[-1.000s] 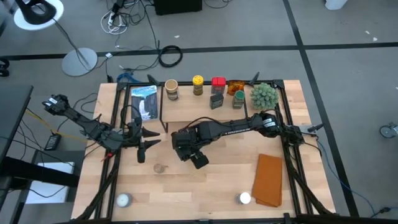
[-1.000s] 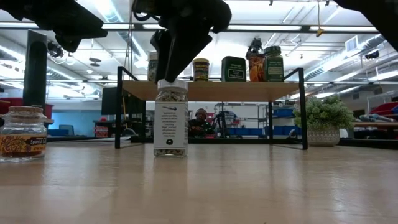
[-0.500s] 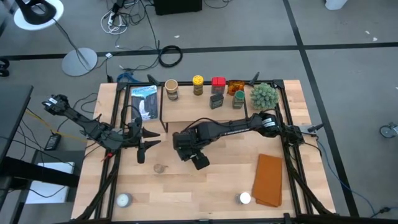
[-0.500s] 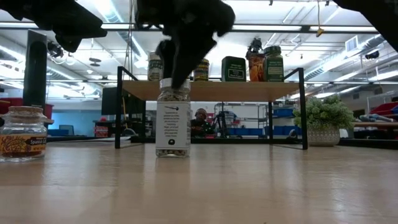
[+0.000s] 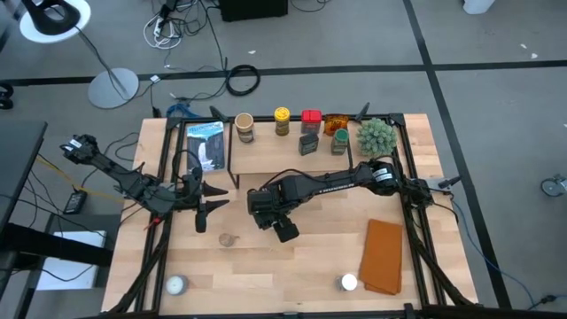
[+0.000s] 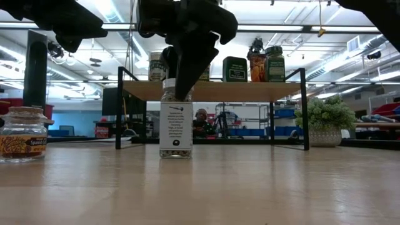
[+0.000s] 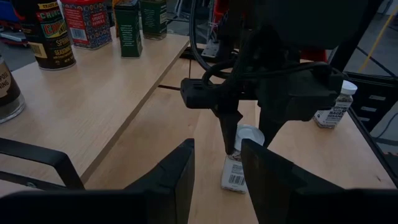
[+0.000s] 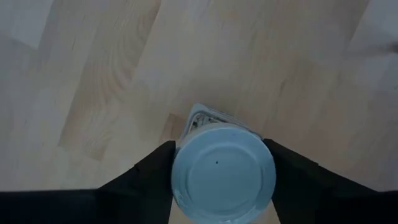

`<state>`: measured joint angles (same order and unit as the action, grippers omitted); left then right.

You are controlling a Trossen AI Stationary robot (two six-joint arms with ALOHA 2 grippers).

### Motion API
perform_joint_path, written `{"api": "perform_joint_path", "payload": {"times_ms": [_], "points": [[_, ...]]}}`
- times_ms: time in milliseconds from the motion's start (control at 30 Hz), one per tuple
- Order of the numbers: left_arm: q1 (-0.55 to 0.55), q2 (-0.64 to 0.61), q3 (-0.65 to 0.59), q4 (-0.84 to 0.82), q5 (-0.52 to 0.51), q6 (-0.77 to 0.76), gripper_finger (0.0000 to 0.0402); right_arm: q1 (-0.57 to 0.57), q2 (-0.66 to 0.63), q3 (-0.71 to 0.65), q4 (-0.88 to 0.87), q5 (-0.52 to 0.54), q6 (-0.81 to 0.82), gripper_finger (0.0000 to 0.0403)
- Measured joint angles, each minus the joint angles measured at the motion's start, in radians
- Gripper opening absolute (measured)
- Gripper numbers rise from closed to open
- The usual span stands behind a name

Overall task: Shelf spices
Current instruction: Put the top white seasoning bottle on the shelf

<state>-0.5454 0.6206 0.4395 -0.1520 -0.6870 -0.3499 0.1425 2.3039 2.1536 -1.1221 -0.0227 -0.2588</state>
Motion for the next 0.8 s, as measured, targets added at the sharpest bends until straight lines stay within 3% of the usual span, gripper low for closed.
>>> {"api": "perform_joint_path", "payload": {"times_ms": [300, 633, 800], "points": [[0.0, 0.0, 0.0, 0.0, 0.0, 0.0, 0.0135, 0.0, 0.001, 0.019, -0.012, 0.004, 0.027, 0.0208], [0.0, 0.0, 0.0, 0.0, 0.0, 0.0, 0.0135, -0.04, 0.001, 0.201, -0.124, 0.006, 0.244, 0.0212], [0.0, 0.0, 0.0, 0.004, 0.0, -0.002, 0.0135, -0.081, -0.032, 0.202, -0.123, 0.057, 0.374, 0.0215]]}}
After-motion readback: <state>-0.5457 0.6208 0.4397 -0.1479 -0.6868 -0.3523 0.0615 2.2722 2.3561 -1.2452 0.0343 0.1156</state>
